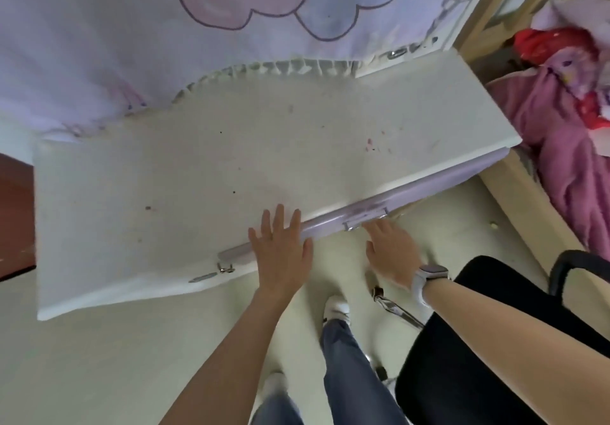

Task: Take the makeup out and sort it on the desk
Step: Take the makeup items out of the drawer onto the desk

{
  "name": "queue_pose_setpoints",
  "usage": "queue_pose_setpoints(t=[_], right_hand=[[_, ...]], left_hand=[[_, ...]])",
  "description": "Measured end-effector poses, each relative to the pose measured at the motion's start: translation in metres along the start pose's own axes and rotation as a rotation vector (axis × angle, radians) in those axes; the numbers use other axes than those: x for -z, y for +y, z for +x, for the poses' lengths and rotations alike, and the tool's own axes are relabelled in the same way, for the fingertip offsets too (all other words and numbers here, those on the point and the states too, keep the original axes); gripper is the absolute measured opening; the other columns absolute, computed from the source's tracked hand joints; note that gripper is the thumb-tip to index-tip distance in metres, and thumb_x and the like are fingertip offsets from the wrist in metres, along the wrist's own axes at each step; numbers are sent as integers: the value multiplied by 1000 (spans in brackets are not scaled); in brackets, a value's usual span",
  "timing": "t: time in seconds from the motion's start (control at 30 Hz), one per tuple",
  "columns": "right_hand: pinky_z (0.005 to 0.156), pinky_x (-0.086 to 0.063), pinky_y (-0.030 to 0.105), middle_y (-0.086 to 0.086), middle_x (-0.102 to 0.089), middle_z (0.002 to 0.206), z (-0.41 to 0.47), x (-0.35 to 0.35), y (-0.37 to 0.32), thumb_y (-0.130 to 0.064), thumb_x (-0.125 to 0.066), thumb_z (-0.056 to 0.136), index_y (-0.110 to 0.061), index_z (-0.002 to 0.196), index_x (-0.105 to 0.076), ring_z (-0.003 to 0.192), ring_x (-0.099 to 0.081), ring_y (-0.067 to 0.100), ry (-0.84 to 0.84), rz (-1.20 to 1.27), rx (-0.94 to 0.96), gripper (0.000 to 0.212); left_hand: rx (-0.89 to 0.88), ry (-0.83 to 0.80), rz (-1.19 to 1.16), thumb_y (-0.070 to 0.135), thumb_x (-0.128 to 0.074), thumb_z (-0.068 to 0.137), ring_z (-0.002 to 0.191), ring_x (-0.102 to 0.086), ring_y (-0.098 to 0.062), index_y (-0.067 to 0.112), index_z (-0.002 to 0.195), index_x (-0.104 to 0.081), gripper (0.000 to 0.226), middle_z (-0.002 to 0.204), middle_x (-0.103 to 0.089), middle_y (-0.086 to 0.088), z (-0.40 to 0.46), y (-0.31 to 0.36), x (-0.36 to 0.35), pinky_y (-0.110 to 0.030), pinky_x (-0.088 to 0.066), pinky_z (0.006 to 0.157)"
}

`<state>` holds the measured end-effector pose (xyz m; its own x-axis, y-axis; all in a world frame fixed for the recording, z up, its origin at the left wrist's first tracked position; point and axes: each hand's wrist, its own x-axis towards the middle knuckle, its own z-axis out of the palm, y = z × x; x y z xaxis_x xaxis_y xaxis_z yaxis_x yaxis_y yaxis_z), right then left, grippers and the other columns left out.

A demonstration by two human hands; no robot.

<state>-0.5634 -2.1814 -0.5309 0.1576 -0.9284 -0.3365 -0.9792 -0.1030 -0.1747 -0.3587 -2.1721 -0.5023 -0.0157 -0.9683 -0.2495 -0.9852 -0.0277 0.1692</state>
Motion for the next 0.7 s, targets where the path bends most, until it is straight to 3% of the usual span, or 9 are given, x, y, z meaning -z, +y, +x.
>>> queue_pose_setpoints(t=[0.13,0.2,0.27,0.37,0.43,0.47,0.53,0.63,0.7], right_hand=[[110,-18,35,8,-39,142,38,-12,21,-20,-36,93,-13,140,-30,132,-31,24,-101,-139,123,48],[115,-11,41,9,-39,142,48,-20,25,-24,-33,95,-12,140,-30,133,-31,25,-171,-230,199,46],[114,-14,43,13,-45,137,54,-26,26,-25,-30,97,-10,135,-36,128,-38,28,-190,-282,227,42],[99,-36,36,13,-65,109,59,-27,23,-23,-42,94,-10,112,-58,102,-58,29,-119,-292,223,28],[77,-51,29,3,-69,70,59,-23,20,-21,-72,73,-15,78,-68,69,-65,22,-7,-309,228,8],[68,-53,27,0,-65,57,60,-24,20,-19,-81,61,-16,65,-67,56,-62,21,43,-291,230,15],[61,-54,27,1,-62,51,58,-27,22,-14,-85,56,-14,57,-65,49,-60,21,76,-240,227,20],[66,-54,29,3,-66,57,55,-31,23,-13,-79,65,-13,62,-66,55,-63,23,65,-219,212,13],[61,-54,28,1,-64,53,48,-31,24,-12,-82,58,-14,58,-66,51,-62,22,67,-222,215,16]], left_hand=[[58,119,-67,30,-53,90,136,-28,-38,18,137,-42,50,146,-35,-14,28,13,-17,-61,-19,106],[64,188,-36,29,-45,92,134,-31,-38,19,136,-44,46,145,-38,-14,31,10,-26,-61,-20,106],[34,230,20,33,-35,93,133,-33,-37,20,136,-44,46,144,-39,-13,32,6,-34,-60,-21,106],[10,281,68,35,-31,95,133,-33,-36,20,136,-44,46,145,-38,-13,34,3,-43,-58,-21,107],[5,314,76,34,-32,95,134,-32,-36,20,136,-44,45,145,-38,-13,34,2,-47,-58,-19,107],[7,331,74,34,-32,95,134,-32,-37,19,136,-45,45,145,-38,-14,34,3,-49,-58,-19,107],[2,352,66,33,-33,95,133,-33,-37,18,134,-47,44,144,-39,-15,33,4,-51,-58,-19,107],[-34,358,41,32,-37,93,132,-34,-38,16,132,-50,44,142,-40,-17,30,4,-51,-60,-19,107],[-87,363,39,33,-42,91,132,-35,-38,15,130,-52,44,140,-42,-18,23,4,-51,-61,-18,106]])
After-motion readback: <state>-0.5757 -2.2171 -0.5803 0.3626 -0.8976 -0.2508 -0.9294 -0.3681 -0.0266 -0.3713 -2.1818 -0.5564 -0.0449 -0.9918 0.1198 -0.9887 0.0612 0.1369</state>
